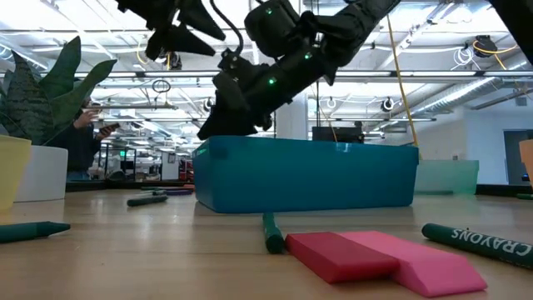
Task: Sort crayons/erasers/pens/pencils in bins
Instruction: Adjust the blue bin
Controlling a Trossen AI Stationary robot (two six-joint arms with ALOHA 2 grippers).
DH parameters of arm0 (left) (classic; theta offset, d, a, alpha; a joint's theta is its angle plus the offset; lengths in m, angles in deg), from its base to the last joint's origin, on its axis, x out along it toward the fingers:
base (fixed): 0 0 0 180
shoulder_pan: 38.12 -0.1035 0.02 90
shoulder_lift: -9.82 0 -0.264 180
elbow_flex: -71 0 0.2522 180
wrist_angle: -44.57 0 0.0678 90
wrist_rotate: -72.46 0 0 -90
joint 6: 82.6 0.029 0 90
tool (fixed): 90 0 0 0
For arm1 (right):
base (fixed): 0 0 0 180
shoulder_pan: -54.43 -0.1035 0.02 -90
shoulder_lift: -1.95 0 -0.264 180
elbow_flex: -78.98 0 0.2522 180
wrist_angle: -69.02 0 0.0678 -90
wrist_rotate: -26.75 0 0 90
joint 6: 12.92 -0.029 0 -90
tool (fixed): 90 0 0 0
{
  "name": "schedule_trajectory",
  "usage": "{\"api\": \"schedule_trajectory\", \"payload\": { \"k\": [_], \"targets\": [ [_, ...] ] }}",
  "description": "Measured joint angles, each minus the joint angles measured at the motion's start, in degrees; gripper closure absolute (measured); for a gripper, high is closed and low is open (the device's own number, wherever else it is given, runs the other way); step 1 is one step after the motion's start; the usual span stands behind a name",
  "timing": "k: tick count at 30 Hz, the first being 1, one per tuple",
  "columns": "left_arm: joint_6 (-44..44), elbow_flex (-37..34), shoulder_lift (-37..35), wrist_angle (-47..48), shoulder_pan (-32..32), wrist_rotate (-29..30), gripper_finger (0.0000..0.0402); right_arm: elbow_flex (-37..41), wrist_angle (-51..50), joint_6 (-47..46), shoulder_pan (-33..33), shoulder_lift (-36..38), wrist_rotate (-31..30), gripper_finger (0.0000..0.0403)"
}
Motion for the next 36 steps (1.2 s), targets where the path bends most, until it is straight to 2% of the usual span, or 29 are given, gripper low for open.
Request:
{"api": "schedule_trajectory", "payload": {
  "k": [3,8,16,20,24,28,32,36],
  "targets": [
    [0.48,0.00,0.00,-1.26,0.28,0.08,0.0213,-1.88,-5.90,-0.16,1.95,0.10,-0.44,0.0188],
    [-0.14,0.00,0.00,-1.58,0.28,0.09,0.0213,-4.93,-25.23,0.07,4.25,5.24,-1.00,0.0188],
    [0.06,0.00,0.00,-0.45,0.35,0.08,0.0213,-4.81,-62.17,1.86,8.29,16.53,-1.35,0.0188],
    [-0.03,0.00,0.00,3.30,0.35,0.07,0.0213,-1.11,-72.61,2.00,7.37,21.10,-5.66,0.0188],
    [-0.05,0.00,0.00,5.73,0.35,0.06,0.0213,5.82,-76.31,-0.57,5.41,25.04,-6.79,0.0188],
    [0.26,0.00,0.00,5.58,0.35,0.05,0.0213,13.68,-73.73,-4.63,2.50,26.65,-5.99,0.0188],
    [0.59,0.00,0.00,5.60,0.35,0.04,0.0213,19.33,-67.23,-8.75,-0.99,26.69,0.90,0.0188],
    [0.65,0.00,0.00,5.60,0.35,0.04,0.0213,21.57,-58.34,-14.16,-4.70,26.71,9.10,0.0188]
  ]
}}
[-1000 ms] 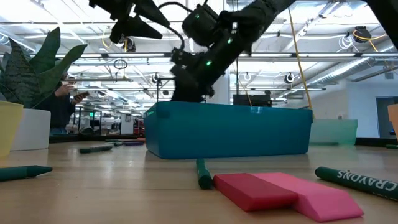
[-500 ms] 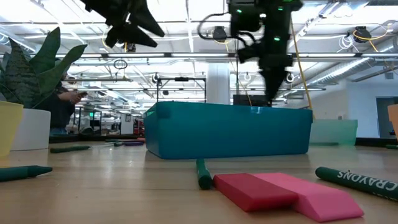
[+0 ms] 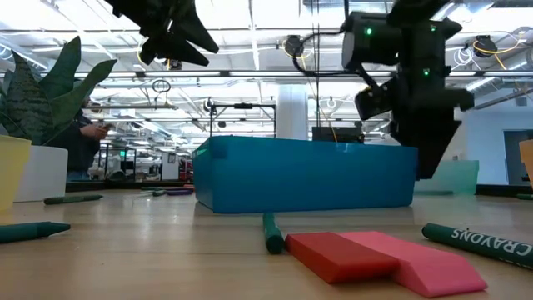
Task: Sort crayons/erasers/pens/pencils in bins
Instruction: Adjust the blue bin, then put the pink pencil into the green bin
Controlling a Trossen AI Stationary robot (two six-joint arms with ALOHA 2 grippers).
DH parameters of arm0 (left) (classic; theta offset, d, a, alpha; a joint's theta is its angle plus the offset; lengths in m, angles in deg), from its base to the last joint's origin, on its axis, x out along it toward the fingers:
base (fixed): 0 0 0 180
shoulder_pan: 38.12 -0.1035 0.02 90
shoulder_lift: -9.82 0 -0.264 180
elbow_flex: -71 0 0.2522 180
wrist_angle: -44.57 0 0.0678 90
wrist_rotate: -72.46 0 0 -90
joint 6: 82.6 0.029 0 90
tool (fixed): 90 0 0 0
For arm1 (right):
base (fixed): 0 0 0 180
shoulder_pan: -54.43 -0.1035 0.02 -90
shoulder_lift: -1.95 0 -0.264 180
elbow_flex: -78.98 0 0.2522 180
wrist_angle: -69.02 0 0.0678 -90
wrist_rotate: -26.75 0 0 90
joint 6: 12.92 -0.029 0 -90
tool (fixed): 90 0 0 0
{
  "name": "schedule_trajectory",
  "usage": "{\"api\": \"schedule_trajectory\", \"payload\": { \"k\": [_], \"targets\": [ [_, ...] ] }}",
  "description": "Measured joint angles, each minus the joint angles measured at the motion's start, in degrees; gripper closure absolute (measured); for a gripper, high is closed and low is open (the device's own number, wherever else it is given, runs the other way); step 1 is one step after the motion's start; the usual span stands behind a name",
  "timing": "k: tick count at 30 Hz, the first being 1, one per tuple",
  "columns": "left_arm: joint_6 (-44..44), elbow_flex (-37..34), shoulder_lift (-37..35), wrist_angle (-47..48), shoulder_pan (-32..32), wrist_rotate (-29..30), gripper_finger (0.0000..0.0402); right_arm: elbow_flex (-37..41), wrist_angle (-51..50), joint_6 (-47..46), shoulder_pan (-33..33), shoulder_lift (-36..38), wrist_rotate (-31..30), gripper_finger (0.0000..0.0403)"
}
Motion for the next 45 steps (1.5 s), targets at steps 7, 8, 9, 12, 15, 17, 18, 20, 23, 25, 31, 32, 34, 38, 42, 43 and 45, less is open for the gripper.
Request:
{"api": "schedule_trajectory", "payload": {
  "k": [7,8,9,12,15,17,18,20,23,25,31,32,34,38,42,43,45],
  "targets": [
    [-0.02,0.00,0.00,-0.05,0.00,0.00,0.0213,0.07,22.10,-4.10,-3.29,0.04,13.96,0.0188],
    [-0.20,0.00,0.00,-0.04,0.00,-0.02,0.0213,0.04,24.14,-4.10,-3.13,0.04,14.44,0.0188],
    [-0.53,0.00,0.00,-0.04,0.00,-0.02,0.0213,-0.24,24.94,-4.05,-2.70,0.02,14.23,0.0188],
    [-1.08,0.00,0.00,-0.04,0.01,-0.04,0.0213,-2.87,22.78,-1.82,-0.84,0.00,10.08,0.0188],
    [-1.09,0.00,0.00,-0.04,0.11,-0.15,0.0213,-7.60,19.15,2.79,0.56,-0.02,0.95,0.0188],
    [-1.09,0.00,0.00,-0.05,0.11,-0.14,0.0213,-11.29,17.86,6.18,1.44,-0.03,-5.15,0.0188],
    [-1.11,0.00,0.00,-0.08,0.09,-0.13,0.0213,-13.19,17.55,7.78,2.10,-0.24,-7.47,0.0188],
    [-1.13,0.00,0.00,-0.44,0.09,-0.13,0.0213,-16.54,17.09,9.98,3.89,-0.84,-9.86,0.0188],
    [-1.18,0.00,0.00,-0.78,0.09,-0.13,0.0213,-20.60,16.69,12.48,7.09,-2.77,-10.28,0.0188],
    [-1.13,0.00,0.00,-1.24,0.11,-0.13,0.0213,-23.23,16.64,13.44,9.11,-5.25,-10.30,0.0188],
    [0.07,0.00,0.00,-2.66,-0.17,0.39,0.0213,-32.53,15.32,17.27,12.16,-17.37,-13.76,0.0188],
    [0.09,0.00,0.00,-2.71,-0.17,0.46,0.0213,-33.87,14.56,17.57,12.44,-19.17,-14.29,0.0188],
    [0.46,0.00,0.02,-2.73,-0.18,0.49,0.0213,-35.67,12.81,17.65,13.53,-22.18,-14.30,0.0188],
    [0.61,0.00,0.02,-2.37,-0.17,0.50,0.0213,-35.86,10.58,17.65,17.05,-25.73,-14.43,0.0188],
    [0.59,0.00,0.02,-1.83,-0.17,0.51,0.0213,-34.89,10.24,17.52,21.02,-27.54,-14.52,0.0188],
    [0.59,0.00,0.02,-1.64,-0.17,0.52,0.0213,-34.22,10.11,17.49,22.07,-27.66,-14.56,0.0188],
    [0.60,0.00,0.02,-1.44,-0.17,0.52,0.0213,-32.97,10.06,17.42,24.02,-27.69,-15.75,0.0188]
  ]
}}
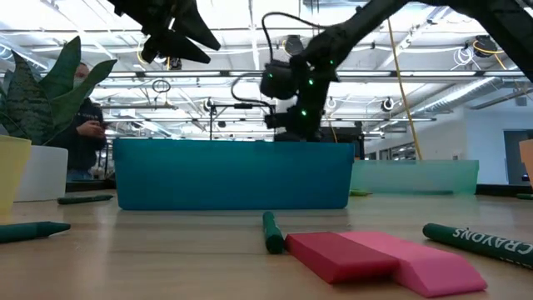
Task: Sort crayons/erasers/pens/pencils in bins
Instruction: Put the pink pencil into the green bin
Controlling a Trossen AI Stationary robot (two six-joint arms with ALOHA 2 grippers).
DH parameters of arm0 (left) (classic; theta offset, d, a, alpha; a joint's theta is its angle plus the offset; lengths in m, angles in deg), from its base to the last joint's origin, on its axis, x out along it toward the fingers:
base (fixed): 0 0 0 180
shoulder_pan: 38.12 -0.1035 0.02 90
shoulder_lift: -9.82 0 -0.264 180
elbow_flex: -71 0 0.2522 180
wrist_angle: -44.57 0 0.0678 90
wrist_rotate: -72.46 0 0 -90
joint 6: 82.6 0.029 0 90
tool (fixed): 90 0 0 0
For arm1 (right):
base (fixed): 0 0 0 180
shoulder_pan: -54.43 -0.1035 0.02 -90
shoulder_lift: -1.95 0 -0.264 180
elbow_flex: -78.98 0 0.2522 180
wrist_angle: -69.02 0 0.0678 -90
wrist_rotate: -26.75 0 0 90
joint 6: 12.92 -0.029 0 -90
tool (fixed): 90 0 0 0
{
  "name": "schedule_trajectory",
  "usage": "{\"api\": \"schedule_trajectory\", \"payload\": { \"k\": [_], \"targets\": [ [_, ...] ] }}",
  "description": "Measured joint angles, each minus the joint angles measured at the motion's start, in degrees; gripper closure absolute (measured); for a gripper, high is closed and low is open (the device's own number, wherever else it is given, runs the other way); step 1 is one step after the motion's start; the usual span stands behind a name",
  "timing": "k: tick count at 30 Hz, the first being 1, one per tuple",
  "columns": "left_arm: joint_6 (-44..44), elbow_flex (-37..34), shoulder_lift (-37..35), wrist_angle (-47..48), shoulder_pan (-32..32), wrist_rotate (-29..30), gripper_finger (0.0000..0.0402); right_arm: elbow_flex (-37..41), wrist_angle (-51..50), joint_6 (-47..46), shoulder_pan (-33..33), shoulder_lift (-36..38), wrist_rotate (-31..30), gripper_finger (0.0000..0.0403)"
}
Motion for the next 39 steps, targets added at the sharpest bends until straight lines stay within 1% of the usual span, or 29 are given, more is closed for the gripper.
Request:
{"api": "schedule_trajectory", "payload": {
  "k": [4,5,8,12,16,18,22,26,30,33,35,39],
  "targets": [
    [0.00,0.00,0.00,0.08,0.00,0.00,0.0213,2.12,0.20,1.43,3.30,0.10,-4.96,0.0188],
    [0.01,0.00,-0.01,0.08,0.00,0.00,0.0213,2.51,0.16,2.21,4.04,0.07,-5.03,0.0188],
    [0.09,0.00,0.00,0.06,-0.13,0.60,0.0213,3.09,1.68,4.46,5.89,-0.31,-3.04,0.0188],
    [-0.34,0.00,0.00,-0.03,-0.61,0.89,0.0213,3.18,2.67,6.26,8.10,-1.63,-2.00,0.0189],
    [-0.69,0.00,0.00,-0.32,-0.85,0.98,0.0213,2.94,3.35,6.52,10.45,-3.17,4.59,0.0202],
    [-1.34,0.00,0.00,-0.39,-0.87,0.99,0.0213,2.72,2.27,6.46,11.03,-4.14,5.81,0.0212],
    [-1.52,0.00,0.00,-1.19,-0.87,0.98,0.0213,2.79,-1.08,5.81,11.46,-5.27,6.38,0.0239],
    [-0.88,0.00,0.00,-1.53,-1.10,0.98,0.0213,2.85,-3.12,5.32,11.57,-5.38,10.17,0.0273],
    [-0.53,0.01,0.00,-2.13,-1.29,0.97,0.0213,2.90,-3.96,4.36,11.02,-5.40,10.58,0.0310],
    [-0.51,0.02,0.00,-2.55,-1.25,0.96,0.0213,2.95,-4.04,3.47,11.17,-5.48,13.37,0.0335],
    [-0.49,0.00,0.00,-2.53,-1.25,0.90,0.0213,2.96,-4.48,2.18,11.24,-5.51,14.76,0.0348],
    [-0.51,0.01,0.00,-2.59,-1.25,0.50,0.0213,2.98,-5.46,1.10,11.24,-5.51,15.53,0.0365]
  ]
}}
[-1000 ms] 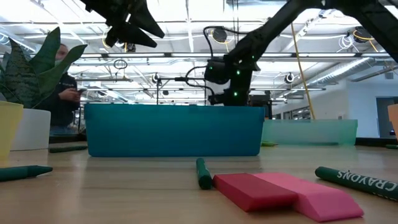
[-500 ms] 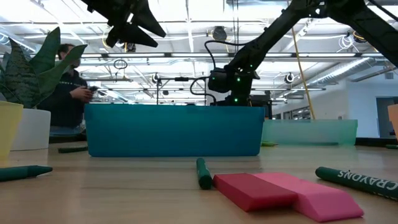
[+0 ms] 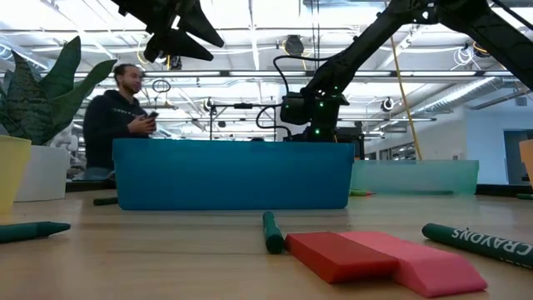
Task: Sort crayons/erasers/pens/pencils in bins
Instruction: Put the pink pencil into the green bin
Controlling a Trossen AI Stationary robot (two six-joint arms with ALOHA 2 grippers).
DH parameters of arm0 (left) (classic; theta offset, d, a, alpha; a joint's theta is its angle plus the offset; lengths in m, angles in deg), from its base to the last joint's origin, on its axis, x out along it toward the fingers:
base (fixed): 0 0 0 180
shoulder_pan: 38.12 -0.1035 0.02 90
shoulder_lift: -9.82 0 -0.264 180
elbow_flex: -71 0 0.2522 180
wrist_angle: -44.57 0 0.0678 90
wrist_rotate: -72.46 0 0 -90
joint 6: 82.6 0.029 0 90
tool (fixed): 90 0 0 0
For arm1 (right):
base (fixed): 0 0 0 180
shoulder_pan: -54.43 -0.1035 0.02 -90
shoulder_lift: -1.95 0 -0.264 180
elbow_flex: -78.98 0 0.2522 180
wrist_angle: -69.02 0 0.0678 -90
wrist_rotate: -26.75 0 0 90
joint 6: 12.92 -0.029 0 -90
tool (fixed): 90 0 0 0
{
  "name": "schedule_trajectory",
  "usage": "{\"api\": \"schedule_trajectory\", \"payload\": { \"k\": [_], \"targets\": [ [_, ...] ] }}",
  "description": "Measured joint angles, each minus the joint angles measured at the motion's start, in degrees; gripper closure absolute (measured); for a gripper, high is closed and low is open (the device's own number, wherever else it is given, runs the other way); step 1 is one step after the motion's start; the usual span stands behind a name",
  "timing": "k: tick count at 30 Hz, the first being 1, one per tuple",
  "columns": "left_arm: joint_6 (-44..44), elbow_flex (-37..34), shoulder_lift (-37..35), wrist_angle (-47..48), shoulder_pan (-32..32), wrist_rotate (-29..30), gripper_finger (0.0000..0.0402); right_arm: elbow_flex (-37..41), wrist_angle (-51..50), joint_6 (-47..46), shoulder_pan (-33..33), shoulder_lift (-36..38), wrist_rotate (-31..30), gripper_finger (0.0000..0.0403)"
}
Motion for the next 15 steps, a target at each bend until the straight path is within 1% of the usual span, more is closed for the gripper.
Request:
{"api": "schedule_trajectory", "payload": {
  "k": [7,15],
  "targets": [
    [-0.02,-0.01,0.00,-0.02,0.12,-0.07,0.0213,0.02,0.08,-3.16,-0.04,0.00,0.64,0.0379],
    [0.00,-0.01,0.00,0.42,1.05,-0.11,0.0213,0.09,1.41,-6.11,-0.40,0.35,0.05,0.0382]
  ]
}}
